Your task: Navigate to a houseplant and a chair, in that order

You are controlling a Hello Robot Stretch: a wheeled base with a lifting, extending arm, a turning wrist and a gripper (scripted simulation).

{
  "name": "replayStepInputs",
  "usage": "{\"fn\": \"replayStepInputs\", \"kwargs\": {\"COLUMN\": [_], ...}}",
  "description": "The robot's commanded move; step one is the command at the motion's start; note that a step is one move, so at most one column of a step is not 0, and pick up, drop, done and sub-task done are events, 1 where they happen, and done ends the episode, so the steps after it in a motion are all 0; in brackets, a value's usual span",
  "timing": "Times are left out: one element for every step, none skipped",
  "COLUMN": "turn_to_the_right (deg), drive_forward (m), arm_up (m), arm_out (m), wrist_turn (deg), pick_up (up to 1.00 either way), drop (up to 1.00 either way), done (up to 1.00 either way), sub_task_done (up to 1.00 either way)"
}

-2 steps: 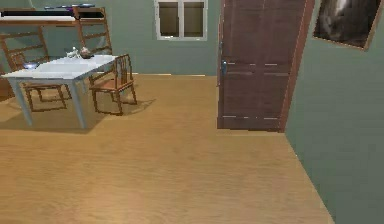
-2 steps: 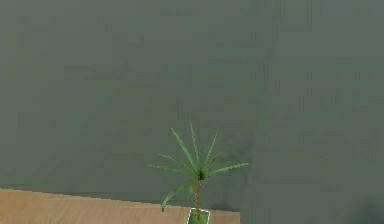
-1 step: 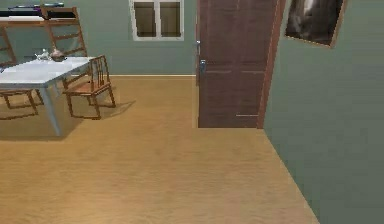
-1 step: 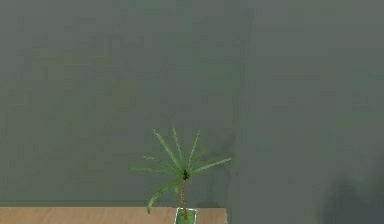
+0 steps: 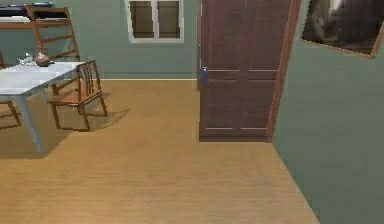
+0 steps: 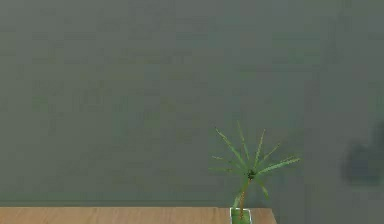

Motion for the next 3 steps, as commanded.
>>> {"fn": "replayStepInputs", "kwargs": {"turn_to_the_right": [45.0, 45.0, 21.0], "drive_forward": [0.0, 0.0, 0.0], "arm_up": [0.0, 0.0, 0.0], "arm_out": [0.0, 0.0, 0.0], "wrist_turn": [0.0, 0.0, 0.0], "pick_up": [0.0, 0.0, 0.0], "drop": [0.0, 0.0, 0.0], "done": [0.0, 0.0, 0.0], "sub_task_done": [0.0, 0.0, 0.0]}}
